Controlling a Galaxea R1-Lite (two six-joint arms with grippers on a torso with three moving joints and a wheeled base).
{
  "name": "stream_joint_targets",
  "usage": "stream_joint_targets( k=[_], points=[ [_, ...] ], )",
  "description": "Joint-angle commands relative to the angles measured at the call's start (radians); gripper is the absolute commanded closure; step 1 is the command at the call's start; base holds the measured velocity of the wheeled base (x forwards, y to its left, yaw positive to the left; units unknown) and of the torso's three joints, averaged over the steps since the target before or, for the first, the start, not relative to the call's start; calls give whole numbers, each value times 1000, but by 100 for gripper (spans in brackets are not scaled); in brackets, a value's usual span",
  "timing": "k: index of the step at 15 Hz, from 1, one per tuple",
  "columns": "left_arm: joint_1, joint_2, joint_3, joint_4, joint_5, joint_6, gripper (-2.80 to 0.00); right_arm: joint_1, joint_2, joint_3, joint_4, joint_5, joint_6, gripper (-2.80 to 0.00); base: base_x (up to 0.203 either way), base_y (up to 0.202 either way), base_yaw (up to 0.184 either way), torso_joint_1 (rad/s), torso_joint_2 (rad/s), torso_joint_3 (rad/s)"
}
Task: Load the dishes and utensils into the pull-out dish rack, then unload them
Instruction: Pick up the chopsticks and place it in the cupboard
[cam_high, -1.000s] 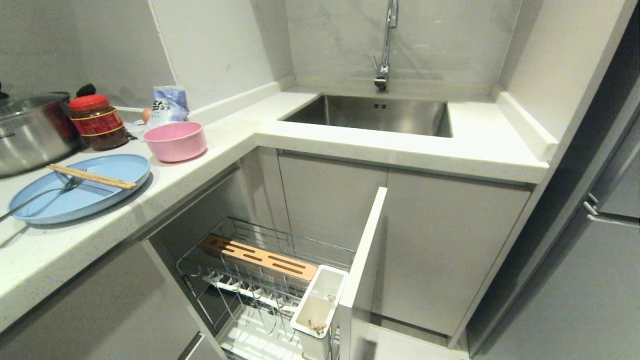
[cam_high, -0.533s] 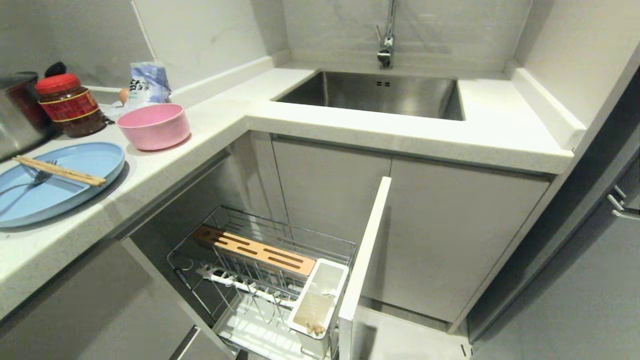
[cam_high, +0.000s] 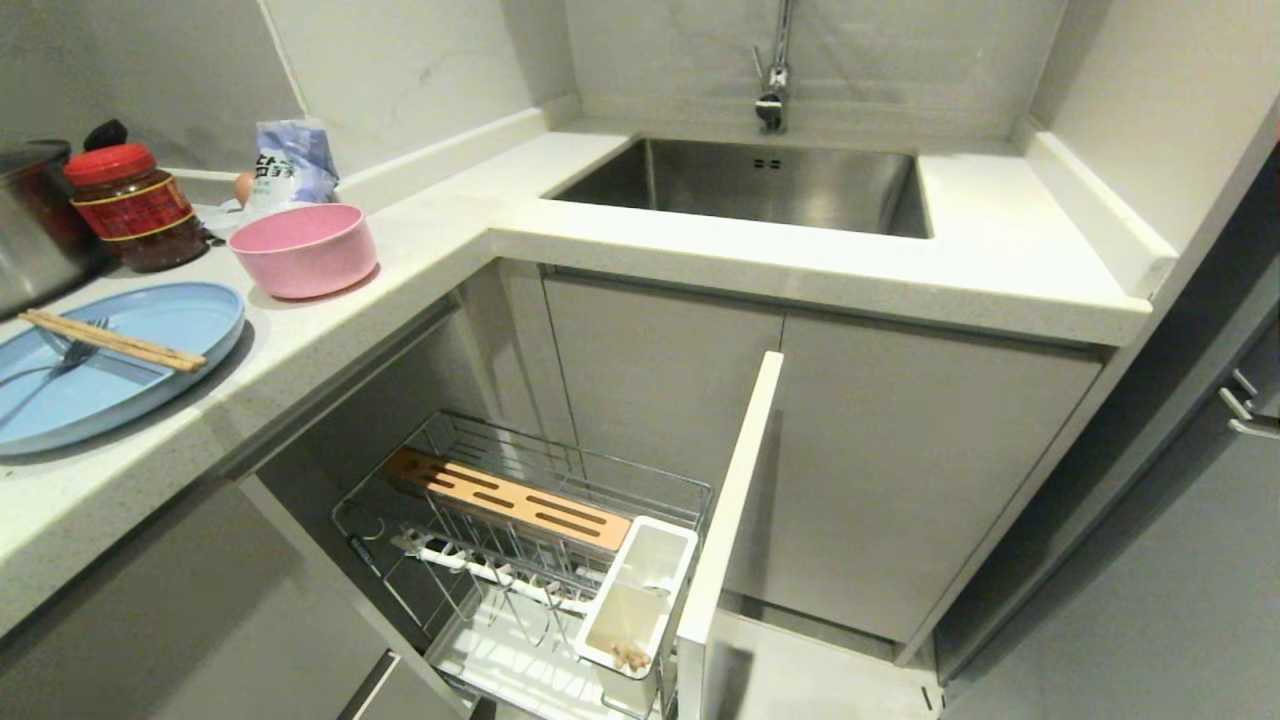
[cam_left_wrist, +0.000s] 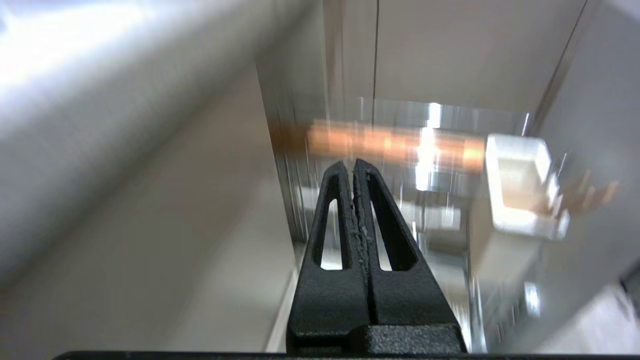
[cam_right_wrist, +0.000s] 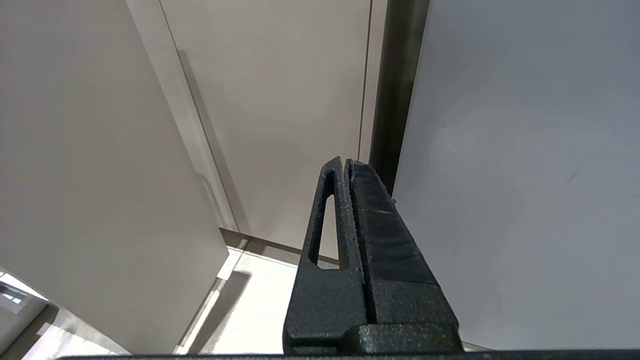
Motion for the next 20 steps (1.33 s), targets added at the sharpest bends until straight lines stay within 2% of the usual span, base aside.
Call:
stream_joint_targets(
  k=[1,4,7,8,10,12,13,15,16,17,20],
  points=[
    [1,15,-222,52,-12,8,0,0,-1,26,-1,0,0,0,0,0,0,0,0,0],
    [5,134,-620,273,-28,36,0,0,-1,26,-1,0,0,0,0,0,0,0,0,0],
    [33,440,-1009,355,-26,43,0,0,-1,26,-1,0,0,0,0,0,0,0,0,0],
    [42,546,-1113,368,-12,28,0,0,-1,26,-1,0,0,0,0,0,0,0,0,0],
    [66,722,-1263,387,18,-50,0,0,-1,26,-1,0,0,0,0,0,0,0,0,0],
    [85,878,-1359,400,62,-178,0,0,-1,26,-1,0,0,0,0,0,0,0,0,0],
    [91,948,-1397,408,113,-227,0,0,-1,26,-1,0,2,0,0,0,0,0,0,0],
    [99,1057,-1470,475,259,-308,0,0,-1,26,-1,0,0,0,0,0,0,0,0,0],
    [100,1096,-1524,553,312,-339,0,0,-1,26,-1,0,0,0,0,0,0,0,0,0],
    [101,1134,-1584,651,338,-379,0,0,-1,26,-1,0,0,0,0,0,0,0,0,0],
    [97,1239,-1759,987,359,-491,0,0,-1,26,-1,0,0,0,0,0,0,0,0,0]
  ],
)
